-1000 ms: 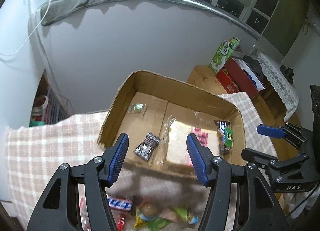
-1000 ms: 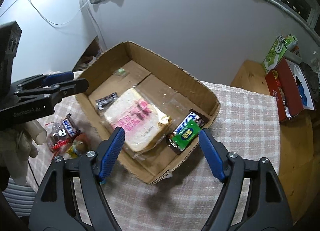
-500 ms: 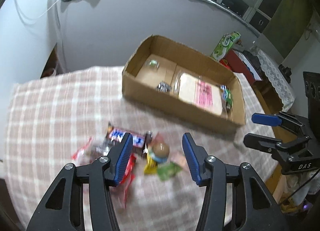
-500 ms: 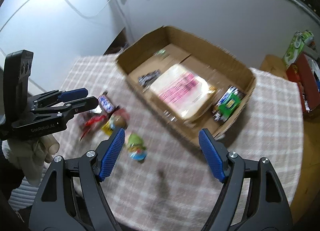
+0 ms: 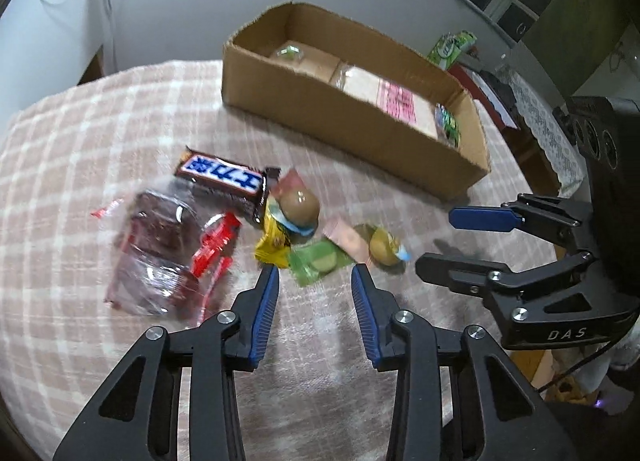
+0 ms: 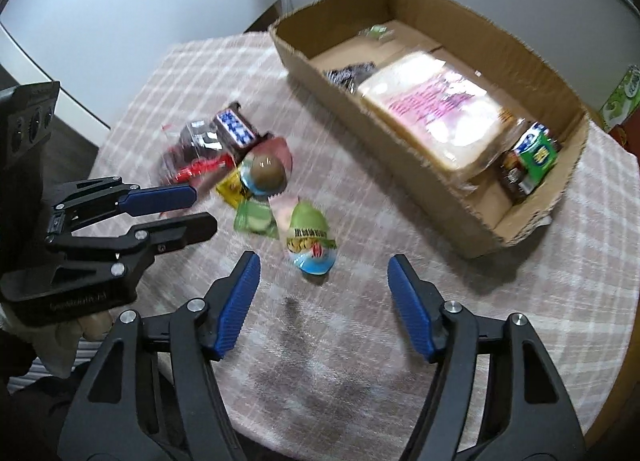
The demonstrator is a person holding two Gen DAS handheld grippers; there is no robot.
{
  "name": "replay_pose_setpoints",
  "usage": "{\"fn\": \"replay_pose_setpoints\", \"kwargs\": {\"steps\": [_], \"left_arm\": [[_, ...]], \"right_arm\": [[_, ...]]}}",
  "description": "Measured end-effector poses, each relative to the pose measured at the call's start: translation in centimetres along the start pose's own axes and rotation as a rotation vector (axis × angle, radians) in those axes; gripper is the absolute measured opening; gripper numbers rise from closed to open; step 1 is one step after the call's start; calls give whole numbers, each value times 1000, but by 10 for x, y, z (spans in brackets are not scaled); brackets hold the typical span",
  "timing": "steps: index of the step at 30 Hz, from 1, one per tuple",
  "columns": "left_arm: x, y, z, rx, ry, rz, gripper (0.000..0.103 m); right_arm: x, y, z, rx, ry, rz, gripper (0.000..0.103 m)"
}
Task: Organize snacks
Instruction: 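Withdraw the right tool from the box back toward the snacks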
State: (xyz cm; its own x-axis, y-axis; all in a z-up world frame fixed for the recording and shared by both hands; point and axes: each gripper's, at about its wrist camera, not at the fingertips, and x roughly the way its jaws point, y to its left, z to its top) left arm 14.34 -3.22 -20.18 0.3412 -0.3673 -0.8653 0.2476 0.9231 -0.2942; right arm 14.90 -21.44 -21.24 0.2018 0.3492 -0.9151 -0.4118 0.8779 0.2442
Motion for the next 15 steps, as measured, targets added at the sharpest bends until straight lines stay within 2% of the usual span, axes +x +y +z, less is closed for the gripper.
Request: {"fn": "replay_pose_setpoints", "kwargs": {"steps": [3,15], "left_arm": [[7,-1,-2,27,16,10,36],[28,-5,3,84,39,29,36]], "right_arm": [[10,1,0,-2,22,2,59],[31,6,8,-54,56,-33,59]]}}
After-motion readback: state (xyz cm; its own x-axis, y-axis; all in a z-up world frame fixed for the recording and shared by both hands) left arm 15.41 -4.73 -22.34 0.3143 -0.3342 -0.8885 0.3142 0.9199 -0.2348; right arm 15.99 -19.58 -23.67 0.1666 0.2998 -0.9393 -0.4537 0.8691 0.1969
